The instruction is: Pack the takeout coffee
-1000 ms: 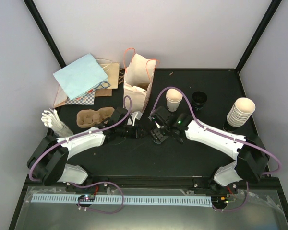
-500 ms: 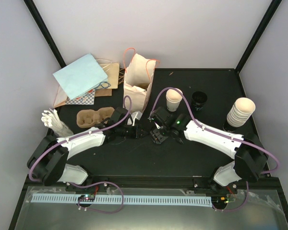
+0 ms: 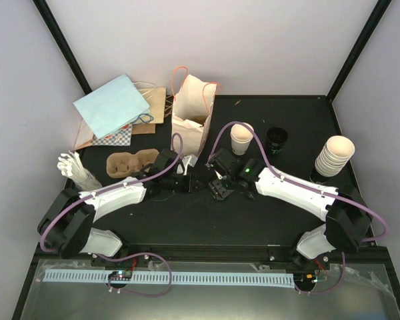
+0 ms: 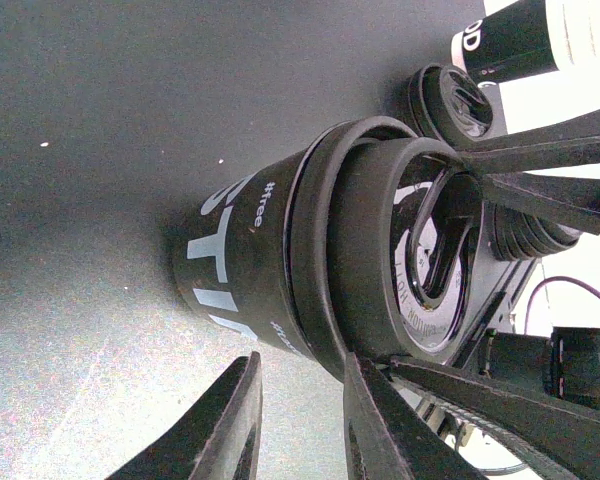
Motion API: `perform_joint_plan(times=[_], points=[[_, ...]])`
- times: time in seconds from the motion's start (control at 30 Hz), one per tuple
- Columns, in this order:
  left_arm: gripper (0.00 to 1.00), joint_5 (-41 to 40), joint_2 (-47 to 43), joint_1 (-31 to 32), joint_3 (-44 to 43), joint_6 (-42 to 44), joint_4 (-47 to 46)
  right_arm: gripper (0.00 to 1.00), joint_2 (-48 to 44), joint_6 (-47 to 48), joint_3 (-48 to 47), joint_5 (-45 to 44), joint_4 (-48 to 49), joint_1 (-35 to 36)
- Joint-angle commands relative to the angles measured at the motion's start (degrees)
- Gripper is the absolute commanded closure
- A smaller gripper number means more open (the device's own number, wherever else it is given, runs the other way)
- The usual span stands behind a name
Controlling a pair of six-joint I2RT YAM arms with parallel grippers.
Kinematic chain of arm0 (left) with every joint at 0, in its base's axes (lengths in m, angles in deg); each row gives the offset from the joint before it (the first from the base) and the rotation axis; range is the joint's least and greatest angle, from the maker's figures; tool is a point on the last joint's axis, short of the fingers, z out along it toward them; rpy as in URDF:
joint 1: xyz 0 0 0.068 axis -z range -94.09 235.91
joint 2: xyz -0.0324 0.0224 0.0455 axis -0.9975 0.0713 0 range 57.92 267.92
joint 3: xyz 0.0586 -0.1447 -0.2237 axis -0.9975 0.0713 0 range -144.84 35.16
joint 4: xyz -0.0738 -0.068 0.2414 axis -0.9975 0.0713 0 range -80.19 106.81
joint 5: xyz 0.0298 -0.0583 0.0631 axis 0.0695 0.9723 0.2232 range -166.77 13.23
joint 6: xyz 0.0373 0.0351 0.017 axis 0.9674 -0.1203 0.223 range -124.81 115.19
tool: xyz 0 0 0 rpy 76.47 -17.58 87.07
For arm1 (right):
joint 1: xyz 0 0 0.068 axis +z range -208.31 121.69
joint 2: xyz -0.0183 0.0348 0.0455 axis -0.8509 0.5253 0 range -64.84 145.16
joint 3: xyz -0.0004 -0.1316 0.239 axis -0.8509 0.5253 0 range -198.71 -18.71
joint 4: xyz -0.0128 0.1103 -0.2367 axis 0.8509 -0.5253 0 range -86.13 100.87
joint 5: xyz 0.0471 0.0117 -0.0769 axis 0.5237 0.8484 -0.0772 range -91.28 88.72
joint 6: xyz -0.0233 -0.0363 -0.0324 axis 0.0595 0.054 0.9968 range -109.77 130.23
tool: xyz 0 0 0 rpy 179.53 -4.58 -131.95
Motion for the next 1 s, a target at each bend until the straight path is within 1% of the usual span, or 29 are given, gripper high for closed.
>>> perform_joint_plan(times=[0.0,0.8,0.9,0.97], points=[[0.75,-1.04,-1.38,0.38,-0.35,1.09,-0.03,0.27,0.92,-0.30,0.83,-0.01,0.82,0.29],[0.74,-2.10,-1.46,0.31,-0.08,0.57,-0.99,0.28,3.45,-1.00,3.19,-1.78,0.19,0.71],[0.73,-2.43,-1.32,0.34,0.08,0.44,-1.57,0.28,3.23,-1.15,3.99,-1.46,0.52,0.79],[0.71,-2.46,-0.97,0.30,0.05,0.30,-1.97,0.28,2.88,-1.23,4.75,-0.88,0.83,0.80]])
